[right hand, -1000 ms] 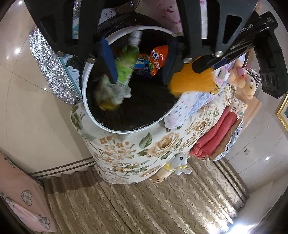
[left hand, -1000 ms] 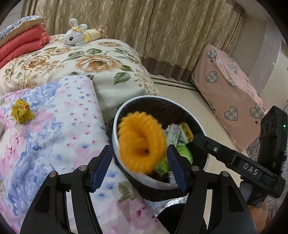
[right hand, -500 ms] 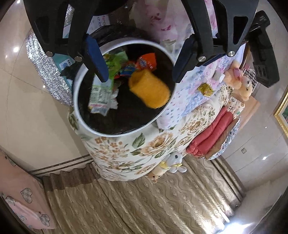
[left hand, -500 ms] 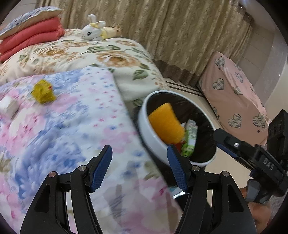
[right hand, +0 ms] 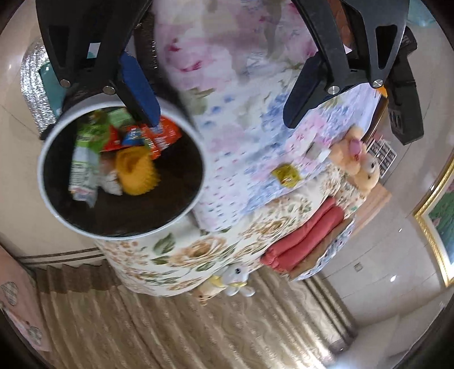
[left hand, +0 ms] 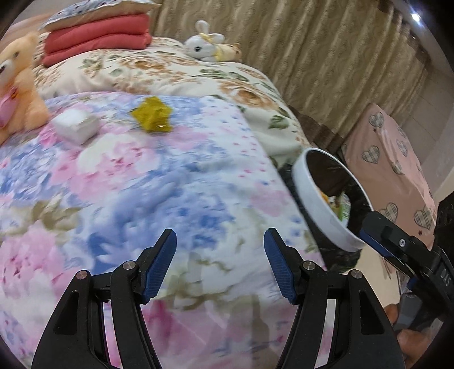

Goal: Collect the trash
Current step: 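Move both open tools back to the white foam block and yellow snack bag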

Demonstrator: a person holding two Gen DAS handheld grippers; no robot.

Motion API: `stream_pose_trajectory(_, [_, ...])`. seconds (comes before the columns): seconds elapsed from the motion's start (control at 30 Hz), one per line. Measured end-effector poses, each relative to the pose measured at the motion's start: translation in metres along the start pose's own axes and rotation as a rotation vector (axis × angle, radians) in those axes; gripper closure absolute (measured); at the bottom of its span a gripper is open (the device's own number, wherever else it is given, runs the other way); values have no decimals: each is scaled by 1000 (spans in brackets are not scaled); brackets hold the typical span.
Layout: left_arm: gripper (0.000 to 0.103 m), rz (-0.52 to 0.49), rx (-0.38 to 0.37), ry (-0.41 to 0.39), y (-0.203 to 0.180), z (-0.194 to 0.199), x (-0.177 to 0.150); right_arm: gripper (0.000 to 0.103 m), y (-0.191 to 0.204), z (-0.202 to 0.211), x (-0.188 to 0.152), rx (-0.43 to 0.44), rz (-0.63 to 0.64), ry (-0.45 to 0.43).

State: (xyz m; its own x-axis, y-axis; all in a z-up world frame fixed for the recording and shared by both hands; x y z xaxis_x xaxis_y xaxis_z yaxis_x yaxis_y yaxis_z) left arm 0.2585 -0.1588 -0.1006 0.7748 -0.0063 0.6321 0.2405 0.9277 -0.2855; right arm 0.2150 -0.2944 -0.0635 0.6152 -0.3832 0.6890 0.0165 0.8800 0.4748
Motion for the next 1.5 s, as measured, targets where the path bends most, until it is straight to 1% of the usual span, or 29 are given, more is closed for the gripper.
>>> stream_pose_trajectory(0.2, [38, 54, 42, -16, 39, 12, -1, 9, 29, -13, -9, 40, 35, 31])
stream_pose_trajectory(0.43, [37, 119, 91, -27, 83, 22, -2, 6, 60, -43, -18, 79, 73, 85])
stream_pose_trajectory(0.53, [37, 146, 107, -33, 100, 25, 1, 4, 69, -57, -23, 93, 80, 105])
stream_pose_trajectory(0.8, [37, 190, 146, -46, 135, 24, 13, 4, 85, -91, -23, 102, 132, 143])
stream_pose_trajectory(1.07, [36, 203, 166, -50, 154, 14, 32, 4, 92, -120, -9, 97, 169, 157])
stream_pose_trajectory(1.5, [36, 199, 198, -47, 172, -17, 68, 4, 104, -169, 14, 121, 167, 194])
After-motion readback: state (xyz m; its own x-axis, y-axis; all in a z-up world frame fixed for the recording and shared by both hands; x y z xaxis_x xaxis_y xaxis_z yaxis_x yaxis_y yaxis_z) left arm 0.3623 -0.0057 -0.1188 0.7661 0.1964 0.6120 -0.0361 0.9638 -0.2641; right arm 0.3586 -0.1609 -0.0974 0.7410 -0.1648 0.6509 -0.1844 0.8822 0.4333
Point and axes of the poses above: each gripper's, at about its wrist camera, not at the fingertips, and z roughly against the way its jaws point, y to its left, x to its top, the point moved 10 cm from there along -z, roughly the way its jaws point
